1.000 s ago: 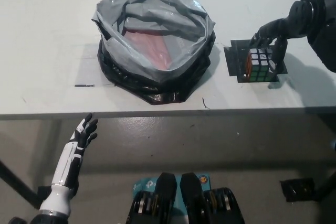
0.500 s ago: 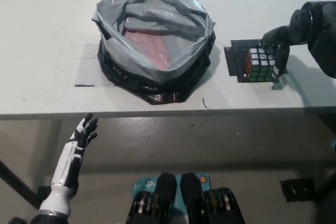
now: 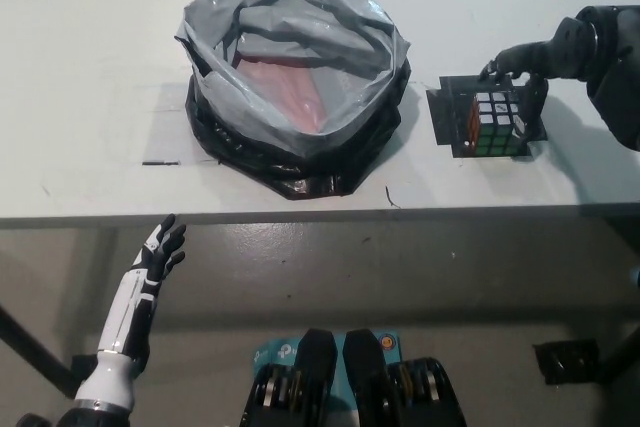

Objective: Use the right hand to pick up a rubix's cube and place it into a plastic bag and lift the bag

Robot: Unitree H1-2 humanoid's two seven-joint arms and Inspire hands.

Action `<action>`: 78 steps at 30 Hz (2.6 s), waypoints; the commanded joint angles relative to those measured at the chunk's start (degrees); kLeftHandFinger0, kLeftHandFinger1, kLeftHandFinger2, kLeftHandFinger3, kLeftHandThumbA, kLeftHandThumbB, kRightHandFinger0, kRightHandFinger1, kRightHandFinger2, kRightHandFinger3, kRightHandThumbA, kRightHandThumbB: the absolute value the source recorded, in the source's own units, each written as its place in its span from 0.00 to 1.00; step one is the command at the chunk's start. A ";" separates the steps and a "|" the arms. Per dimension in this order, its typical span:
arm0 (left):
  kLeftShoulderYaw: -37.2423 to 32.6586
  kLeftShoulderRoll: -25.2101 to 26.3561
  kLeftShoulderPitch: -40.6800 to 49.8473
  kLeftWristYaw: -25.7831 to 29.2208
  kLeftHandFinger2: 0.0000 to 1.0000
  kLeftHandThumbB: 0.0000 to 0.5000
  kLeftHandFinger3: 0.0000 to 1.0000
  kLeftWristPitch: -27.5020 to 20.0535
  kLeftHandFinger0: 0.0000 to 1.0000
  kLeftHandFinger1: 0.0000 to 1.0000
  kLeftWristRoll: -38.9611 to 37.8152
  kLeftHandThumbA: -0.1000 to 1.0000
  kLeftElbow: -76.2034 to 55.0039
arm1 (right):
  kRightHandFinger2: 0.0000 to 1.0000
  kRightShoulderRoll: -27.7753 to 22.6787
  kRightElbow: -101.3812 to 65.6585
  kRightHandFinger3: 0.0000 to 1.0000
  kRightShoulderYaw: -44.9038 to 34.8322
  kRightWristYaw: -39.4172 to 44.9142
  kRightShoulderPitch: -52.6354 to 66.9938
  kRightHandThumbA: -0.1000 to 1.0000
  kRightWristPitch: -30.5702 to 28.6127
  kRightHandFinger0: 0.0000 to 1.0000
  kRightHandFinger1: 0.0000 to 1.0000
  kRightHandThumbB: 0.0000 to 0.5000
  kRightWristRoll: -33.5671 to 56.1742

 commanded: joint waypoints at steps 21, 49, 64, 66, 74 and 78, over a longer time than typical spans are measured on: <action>0.64 0.77 -1.22 -0.77 1.00 0.40 1.00 -1.87 1.00 1.00 -2.09 1.00 -2.05 | 1.00 2.28 3.04 1.00 -1.81 -5.91 -2.38 0.90 -1.63 1.00 1.00 1.00 -1.20; 0.68 0.93 -2.34 -1.03 1.00 0.40 1.00 -2.29 1.00 1.00 -2.37 1.00 -1.67 | 0.64 3.47 5.94 0.89 3.61 -18.53 -1.59 0.00 1.55 0.50 0.59 0.37 -8.39; 0.79 1.04 -2.25 -1.21 1.00 0.37 1.00 -1.75 1.00 1.00 -2.95 1.00 -1.73 | 0.54 2.00 4.07 0.45 0.84 -24.33 -1.23 0.00 -2.39 0.35 0.48 0.41 -6.76; 0.83 1.07 -2.13 -1.10 1.00 0.38 1.00 -1.61 1.00 1.00 -2.80 1.00 -1.78 | 0.43 1.97 3.98 0.42 -0.09 -25.41 -1.11 0.00 -2.73 0.17 0.34 0.41 -6.27; 0.95 1.01 -1.85 -1.06 1.00 0.35 1.00 -1.00 1.00 1.00 -2.86 1.00 -2.14 | 0.96 1.18 3.53 0.82 -6.89 -29.32 -1.65 0.00 -5.31 0.08 0.52 0.29 -2.17; 1.04 0.96 -0.87 -1.00 1.00 0.33 1.00 -0.95 1.00 1.00 -2.71 1.00 -2.54 | 0.92 1.03 3.79 0.96 -13.65 -31.05 -2.38 0.00 -7.29 0.01 0.62 0.38 2.68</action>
